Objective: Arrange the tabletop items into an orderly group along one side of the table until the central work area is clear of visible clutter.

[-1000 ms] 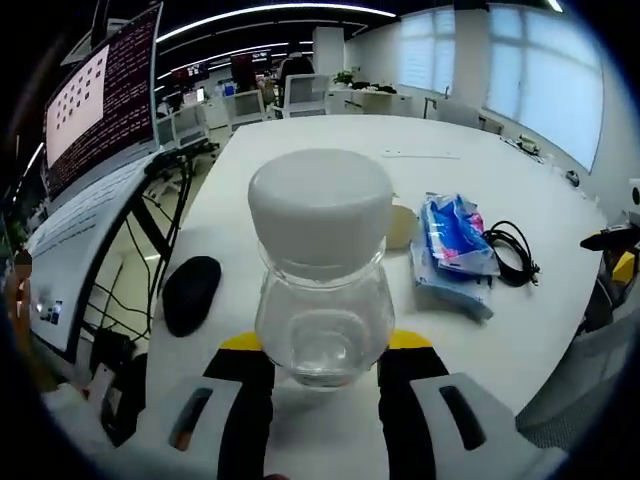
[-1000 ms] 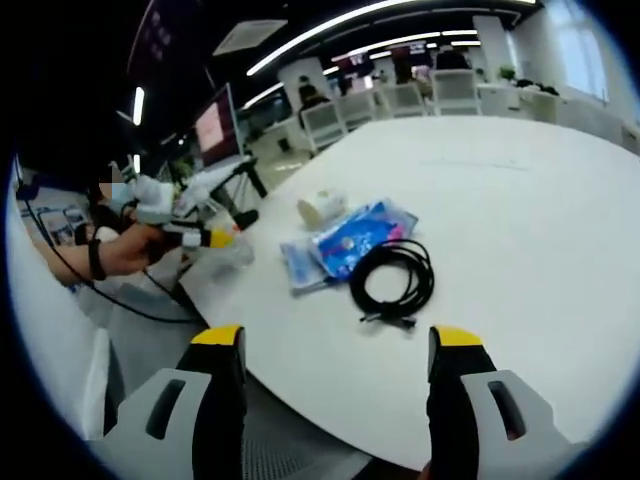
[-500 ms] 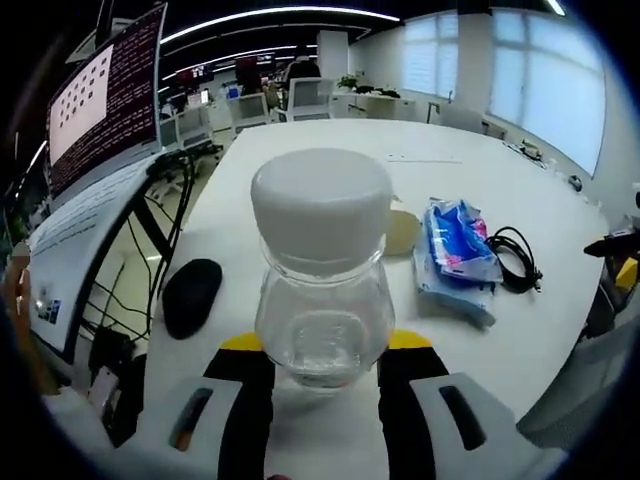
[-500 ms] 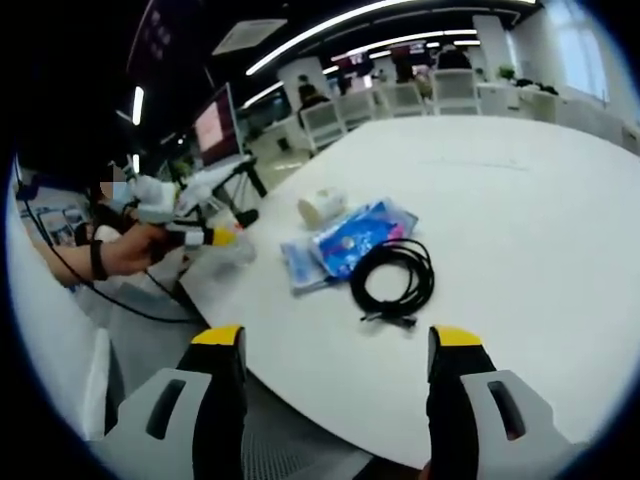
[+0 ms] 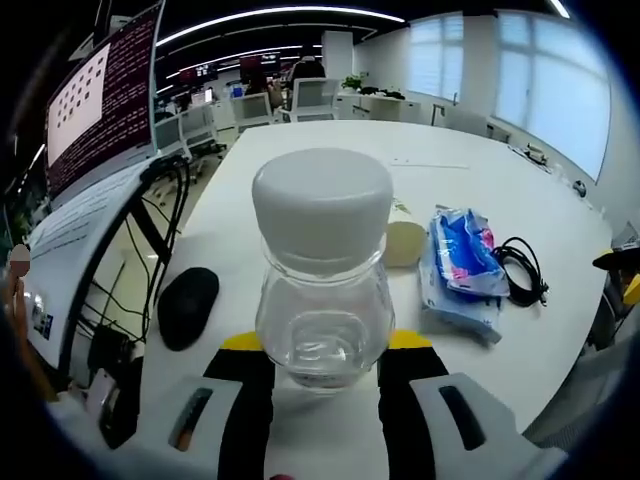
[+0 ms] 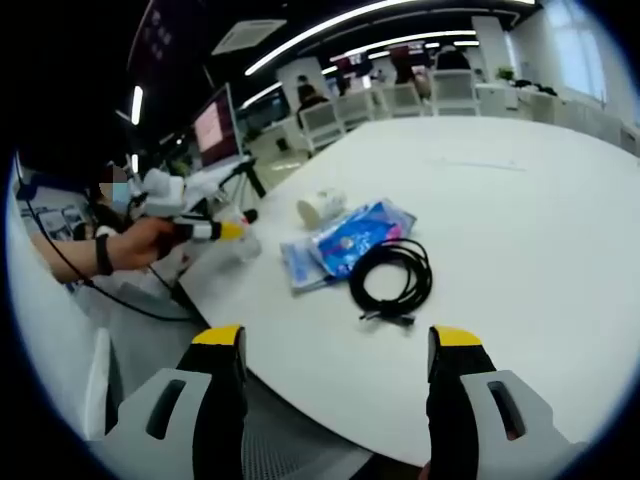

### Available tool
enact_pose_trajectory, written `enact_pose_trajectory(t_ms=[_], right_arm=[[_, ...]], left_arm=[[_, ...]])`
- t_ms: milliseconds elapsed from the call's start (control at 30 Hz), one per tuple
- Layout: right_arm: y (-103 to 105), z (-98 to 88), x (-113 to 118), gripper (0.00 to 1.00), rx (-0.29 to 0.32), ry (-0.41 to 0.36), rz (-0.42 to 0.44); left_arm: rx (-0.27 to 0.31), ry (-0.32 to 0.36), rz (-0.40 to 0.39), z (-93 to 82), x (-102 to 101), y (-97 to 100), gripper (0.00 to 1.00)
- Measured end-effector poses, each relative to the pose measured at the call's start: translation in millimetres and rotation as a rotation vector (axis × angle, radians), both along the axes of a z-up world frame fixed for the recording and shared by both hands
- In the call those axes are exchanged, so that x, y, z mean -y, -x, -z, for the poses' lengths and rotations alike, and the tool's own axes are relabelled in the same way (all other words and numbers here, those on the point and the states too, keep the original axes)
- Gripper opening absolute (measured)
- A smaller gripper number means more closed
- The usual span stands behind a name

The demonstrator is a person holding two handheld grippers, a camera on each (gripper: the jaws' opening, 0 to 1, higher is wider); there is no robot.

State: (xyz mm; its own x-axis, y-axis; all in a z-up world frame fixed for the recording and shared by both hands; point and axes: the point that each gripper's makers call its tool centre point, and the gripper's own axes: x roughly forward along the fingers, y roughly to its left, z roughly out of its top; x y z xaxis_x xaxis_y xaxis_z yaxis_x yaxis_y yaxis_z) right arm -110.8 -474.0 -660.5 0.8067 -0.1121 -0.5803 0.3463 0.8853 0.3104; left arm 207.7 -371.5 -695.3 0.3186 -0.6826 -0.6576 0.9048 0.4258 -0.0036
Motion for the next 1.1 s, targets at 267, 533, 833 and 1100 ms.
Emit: enact_pose_trajectory(t_ms=[267, 533, 833, 1100], right_arm=[[-1.3, -1.4, 0.3, 0.73, 0.004, 0.0, 0.001], [-1.7, -2.1, 2.2, 0.73, 0.003, -0.001, 0.001], [1.5, -1.7, 3.2, 0.73, -0.002, 0.0, 0.006], [9.3, 0.3, 3.4, 0.73, -0.009, -0.006, 0.021]], left_arm=[[0.003, 0.001, -0.006, 0.2, 5.9, -3.9, 0.39], [0.007, 0.013, -0.033, -0.7, 18.4, -11.3, 0.39], [0.012, 0.026, -0.08, -1.0, 39.4, -24.5, 0.39], [0.019, 0.032, -0.099, -0.7, 62.0, -40.4, 0.39]])
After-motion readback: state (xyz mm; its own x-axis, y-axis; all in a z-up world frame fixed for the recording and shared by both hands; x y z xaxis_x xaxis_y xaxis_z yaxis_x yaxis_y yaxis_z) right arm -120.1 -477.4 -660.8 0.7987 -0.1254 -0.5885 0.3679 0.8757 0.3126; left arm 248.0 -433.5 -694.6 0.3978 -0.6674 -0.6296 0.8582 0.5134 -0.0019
